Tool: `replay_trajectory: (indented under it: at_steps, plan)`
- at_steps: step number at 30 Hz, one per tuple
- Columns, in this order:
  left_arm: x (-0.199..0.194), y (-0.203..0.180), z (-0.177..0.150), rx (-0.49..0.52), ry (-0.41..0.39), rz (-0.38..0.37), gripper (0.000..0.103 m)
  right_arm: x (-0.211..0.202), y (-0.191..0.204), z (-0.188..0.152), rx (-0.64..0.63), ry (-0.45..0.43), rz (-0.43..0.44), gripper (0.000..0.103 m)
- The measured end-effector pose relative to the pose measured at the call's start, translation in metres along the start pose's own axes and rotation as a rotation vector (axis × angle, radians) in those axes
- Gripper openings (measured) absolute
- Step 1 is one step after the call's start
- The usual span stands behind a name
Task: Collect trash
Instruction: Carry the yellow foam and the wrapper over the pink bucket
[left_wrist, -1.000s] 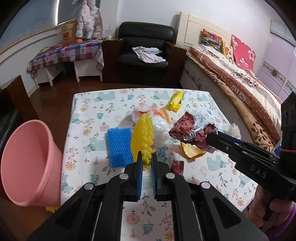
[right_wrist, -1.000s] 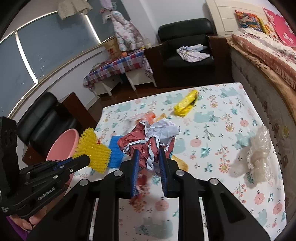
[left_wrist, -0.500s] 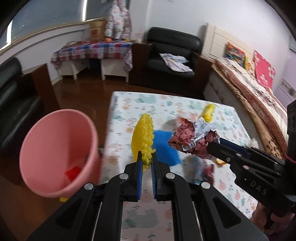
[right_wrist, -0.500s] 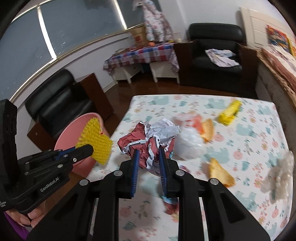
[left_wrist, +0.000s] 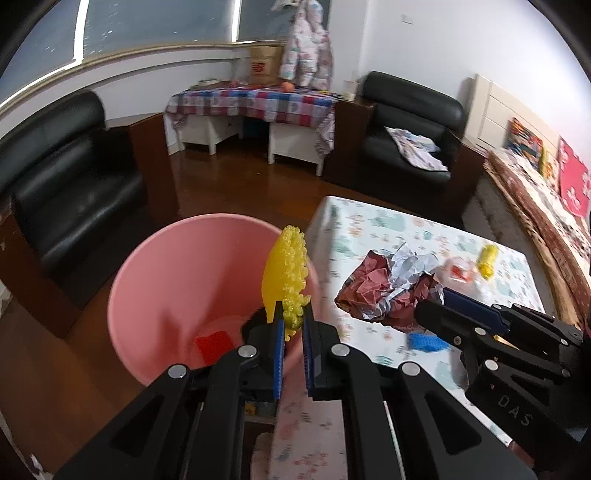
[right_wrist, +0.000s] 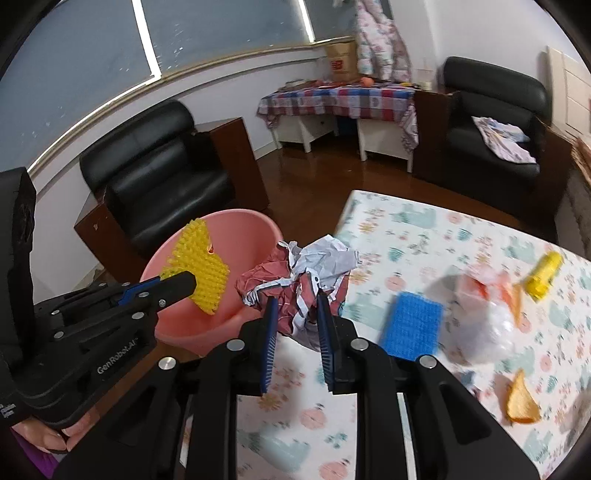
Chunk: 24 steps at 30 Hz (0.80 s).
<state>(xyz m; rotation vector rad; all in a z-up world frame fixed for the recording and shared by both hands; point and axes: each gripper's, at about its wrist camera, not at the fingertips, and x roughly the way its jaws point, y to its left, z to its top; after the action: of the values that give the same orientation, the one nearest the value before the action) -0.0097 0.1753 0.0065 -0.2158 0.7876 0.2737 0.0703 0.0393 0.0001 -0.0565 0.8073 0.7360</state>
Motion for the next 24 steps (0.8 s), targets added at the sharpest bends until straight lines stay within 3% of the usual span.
replay_trajectory:
  at_steps: [12, 24]
  plan:
    - [0.024, 0.061, 0.001, -0.096, 0.033, 0.103, 0.008, 0.046, 0.042, 0.014, -0.072, 0.068, 0.055, 0.021]
    - [0.056, 0.085, 0.000, -0.136, 0.075, 0.158, 0.008, 0.081, 0.061, 0.016, -0.104, 0.128, 0.062, 0.021]
